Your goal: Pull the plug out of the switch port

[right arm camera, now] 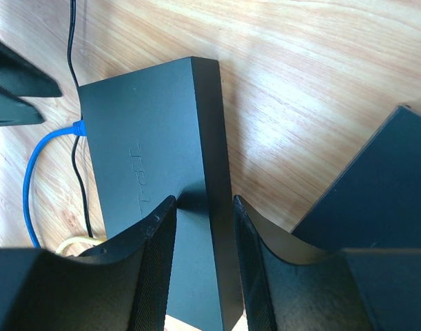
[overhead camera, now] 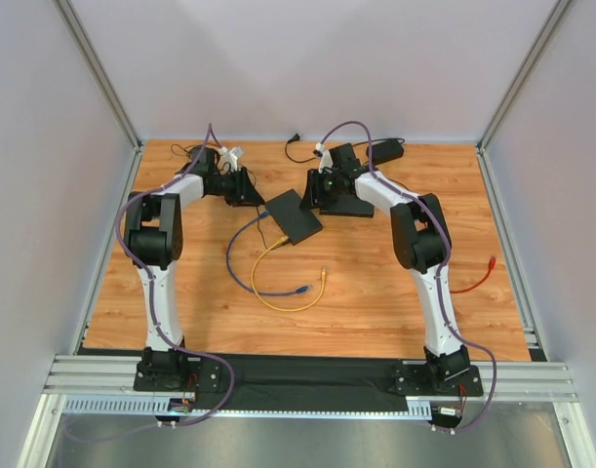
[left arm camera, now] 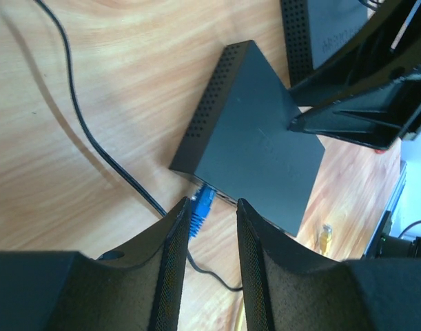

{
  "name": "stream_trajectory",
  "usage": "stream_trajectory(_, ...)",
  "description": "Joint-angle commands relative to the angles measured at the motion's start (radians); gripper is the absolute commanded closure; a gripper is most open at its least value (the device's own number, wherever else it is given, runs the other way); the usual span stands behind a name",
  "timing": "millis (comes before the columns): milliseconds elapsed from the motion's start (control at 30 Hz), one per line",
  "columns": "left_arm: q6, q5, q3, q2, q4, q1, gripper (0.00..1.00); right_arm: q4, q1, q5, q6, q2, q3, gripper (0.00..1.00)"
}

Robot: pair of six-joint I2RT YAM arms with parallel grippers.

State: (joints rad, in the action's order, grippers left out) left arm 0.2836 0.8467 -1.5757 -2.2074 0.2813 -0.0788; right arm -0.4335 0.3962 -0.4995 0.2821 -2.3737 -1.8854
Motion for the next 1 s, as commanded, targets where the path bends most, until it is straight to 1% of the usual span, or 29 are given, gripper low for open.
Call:
stream_trajectory(0, 0.029, -0.001, -0.040, -0.034, 0.042, -0.003, 0.59, -0.008, 0.000, -0.013, -0.020, -0.019, -0.006, 0.59)
stream_trajectory(133, 0.031, -0.023, -0.063, -0.054, 0.081, -0.004, 0.60, -0.005, 0.000, -0.014, -0.021, -0.018, -0.003, 0.59)
stream_trajectory(267, 0.034, -0.018, -0.061, -0.055, 0.073, -0.006, 0.59, -0.004, 0.000, -0.017, -0.020, -0.018, -0.003, 0.59)
stream_trajectory(500, 0.031, -0.038, -0.099, -0.078, 0.105, -0.029, 0.54, 0.001, 0.000, -0.022, -0.017, -0.019, -0.003, 0.59)
stream_trajectory(667, 0.032, -0.060, -0.122, -0.100, 0.128, -0.036, 0.55, -0.001, 0.001, -0.022, -0.015, -0.021, -0.003, 0.59)
stream_trajectory(967, 0.025, -0.044, -0.109, -0.090, 0.130, -0.036, 0.59, -0.002, 0.000, -0.022, -0.020, -0.022, -0.004, 0.59)
